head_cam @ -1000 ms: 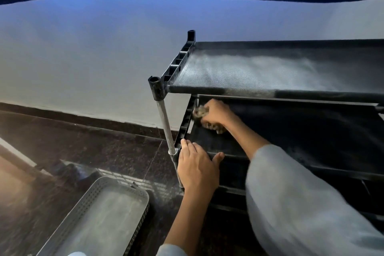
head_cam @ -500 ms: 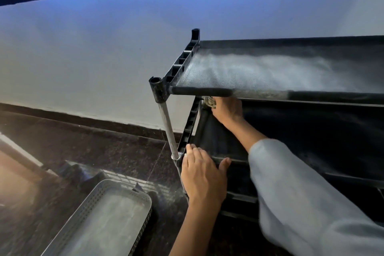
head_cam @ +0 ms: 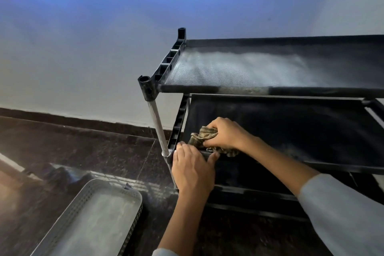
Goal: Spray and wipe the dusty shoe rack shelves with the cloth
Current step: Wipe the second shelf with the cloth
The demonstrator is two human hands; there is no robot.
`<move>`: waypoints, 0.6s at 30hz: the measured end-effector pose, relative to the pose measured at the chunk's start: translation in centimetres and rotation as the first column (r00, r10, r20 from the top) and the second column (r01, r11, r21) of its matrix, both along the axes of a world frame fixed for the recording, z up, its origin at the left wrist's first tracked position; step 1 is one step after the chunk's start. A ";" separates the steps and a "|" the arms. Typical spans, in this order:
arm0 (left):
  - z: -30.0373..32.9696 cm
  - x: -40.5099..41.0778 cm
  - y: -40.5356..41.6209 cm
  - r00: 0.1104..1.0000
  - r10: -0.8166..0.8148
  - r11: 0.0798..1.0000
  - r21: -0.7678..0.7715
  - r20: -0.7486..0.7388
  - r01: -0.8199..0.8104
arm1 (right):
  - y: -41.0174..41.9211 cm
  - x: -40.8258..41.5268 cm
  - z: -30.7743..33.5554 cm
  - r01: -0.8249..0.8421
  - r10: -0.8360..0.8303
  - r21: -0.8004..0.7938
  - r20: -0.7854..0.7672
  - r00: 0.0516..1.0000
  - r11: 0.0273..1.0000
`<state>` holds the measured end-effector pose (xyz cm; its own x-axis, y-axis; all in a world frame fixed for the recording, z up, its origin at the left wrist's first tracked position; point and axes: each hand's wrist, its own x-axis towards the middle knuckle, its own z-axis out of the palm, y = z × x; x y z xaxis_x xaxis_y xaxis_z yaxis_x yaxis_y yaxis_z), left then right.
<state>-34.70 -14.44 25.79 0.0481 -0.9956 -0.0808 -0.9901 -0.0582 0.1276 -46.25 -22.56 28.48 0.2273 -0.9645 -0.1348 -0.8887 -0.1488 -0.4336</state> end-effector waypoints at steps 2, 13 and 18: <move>-0.1 0.0 0.0 1.000 -0.011 1.000 -0.028 -0.015 0.010 | -1.0 -0.3 -1.0 0.038 -0.052 -0.182 -0.069 0.996 0.983; -0.8 0.0 0.0 0.999 -0.003 0.995 -0.098 -0.040 -0.001 | -6.7 -2.6 -2.0 0.168 -0.206 -0.335 -0.080 0.975 0.927; -0.8 -0.3 0.0 1.000 0.024 1.000 -0.016 0.012 -0.024 | 1.5 -5.1 1.9 -0.078 0.102 0.206 -0.110 0.989 0.975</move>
<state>-35.04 -14.44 24.95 0.0733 -0.9953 -0.0641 -0.9899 -0.0804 0.1170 -51.30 -21.02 30.42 0.2824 -0.8913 -0.3547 -0.9228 -0.1515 -0.3541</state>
